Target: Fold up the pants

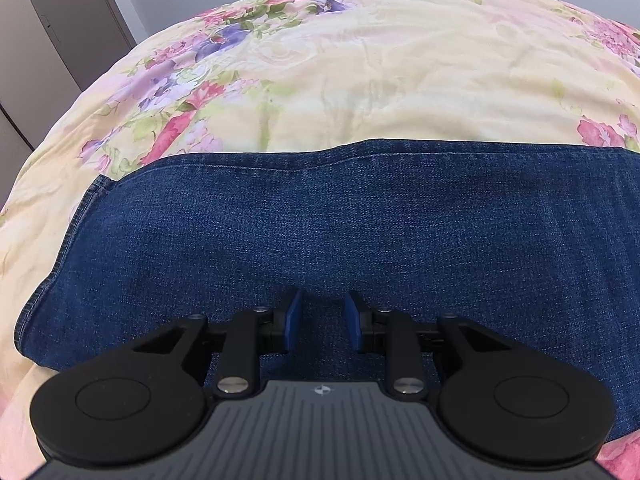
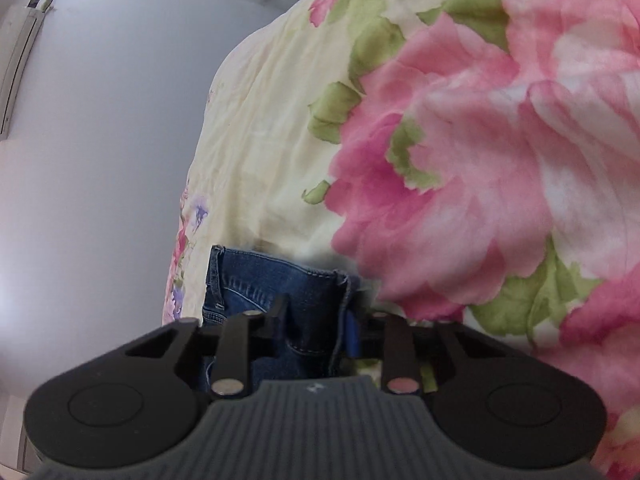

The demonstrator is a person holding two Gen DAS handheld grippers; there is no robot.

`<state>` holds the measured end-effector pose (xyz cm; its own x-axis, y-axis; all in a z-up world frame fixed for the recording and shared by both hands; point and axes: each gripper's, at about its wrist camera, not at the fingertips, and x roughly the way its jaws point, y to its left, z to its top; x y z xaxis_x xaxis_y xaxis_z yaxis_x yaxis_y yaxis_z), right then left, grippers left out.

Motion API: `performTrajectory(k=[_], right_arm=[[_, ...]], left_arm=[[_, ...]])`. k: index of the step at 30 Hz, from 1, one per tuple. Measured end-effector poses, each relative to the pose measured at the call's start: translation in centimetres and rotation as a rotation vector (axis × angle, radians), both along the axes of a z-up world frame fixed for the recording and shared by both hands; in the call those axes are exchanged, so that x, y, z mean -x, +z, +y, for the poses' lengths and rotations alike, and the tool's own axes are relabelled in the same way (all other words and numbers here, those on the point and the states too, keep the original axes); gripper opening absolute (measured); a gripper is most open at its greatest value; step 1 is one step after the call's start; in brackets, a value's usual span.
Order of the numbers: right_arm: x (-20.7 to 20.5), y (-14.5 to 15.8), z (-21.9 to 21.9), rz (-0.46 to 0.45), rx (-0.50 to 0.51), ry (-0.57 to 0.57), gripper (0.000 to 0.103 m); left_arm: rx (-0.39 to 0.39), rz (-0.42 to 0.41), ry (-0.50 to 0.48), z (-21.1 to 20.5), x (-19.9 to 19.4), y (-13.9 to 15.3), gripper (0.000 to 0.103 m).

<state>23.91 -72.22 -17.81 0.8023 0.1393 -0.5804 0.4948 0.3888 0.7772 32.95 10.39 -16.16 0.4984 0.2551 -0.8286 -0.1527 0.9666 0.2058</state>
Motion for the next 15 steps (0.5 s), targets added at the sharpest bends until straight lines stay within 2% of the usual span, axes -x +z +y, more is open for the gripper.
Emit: performTrajectory(k=[3, 5, 8, 10, 12, 13, 14, 15], right_arm=[[-0.9, 4.8, 1.2, -0.033, 0.283, 0.130, 0.008], [-2.1, 5.8, 1.3, 0.052, 0.418, 0.190, 0.003], [-3.1, 3.3, 0.7, 0.143, 0.395, 0.203, 0.003], [-3.0, 2.3, 1.0, 0.164, 0.412, 0.215, 0.003], [-2.7, 1.7, 0.3, 0.164, 0.377, 0.195, 0.006], [-2.6, 1.9, 0.3, 0.170, 0.377, 0.196, 0.010], [-2.8, 2.4, 0.4, 0.186, 0.406, 0.201, 0.018], [-2.9, 3.4, 0.9, 0.207, 0.468, 0.211, 0.024]], left_arm=[[0.008, -0.003, -0.010, 0.2, 0.1, -0.1, 0.032], [0.017, -0.007, -0.011, 0.3, 0.0, -0.2, 0.032], [0.016, -0.011, -0.011, 0.3, 0.2, -0.2, 0.032], [0.007, -0.004, -0.020, 0.2, 0.1, -0.1, 0.032], [0.005, 0.006, -0.025, 0.2, -0.1, 0.1, 0.032], [0.008, 0.009, -0.027, 0.3, -0.2, 0.3, 0.032], [0.015, 0.007, -0.029, 0.5, -0.2, 0.6, 0.033], [0.023, 0.000, -0.028, 0.7, -0.1, 1.1, 0.037]])
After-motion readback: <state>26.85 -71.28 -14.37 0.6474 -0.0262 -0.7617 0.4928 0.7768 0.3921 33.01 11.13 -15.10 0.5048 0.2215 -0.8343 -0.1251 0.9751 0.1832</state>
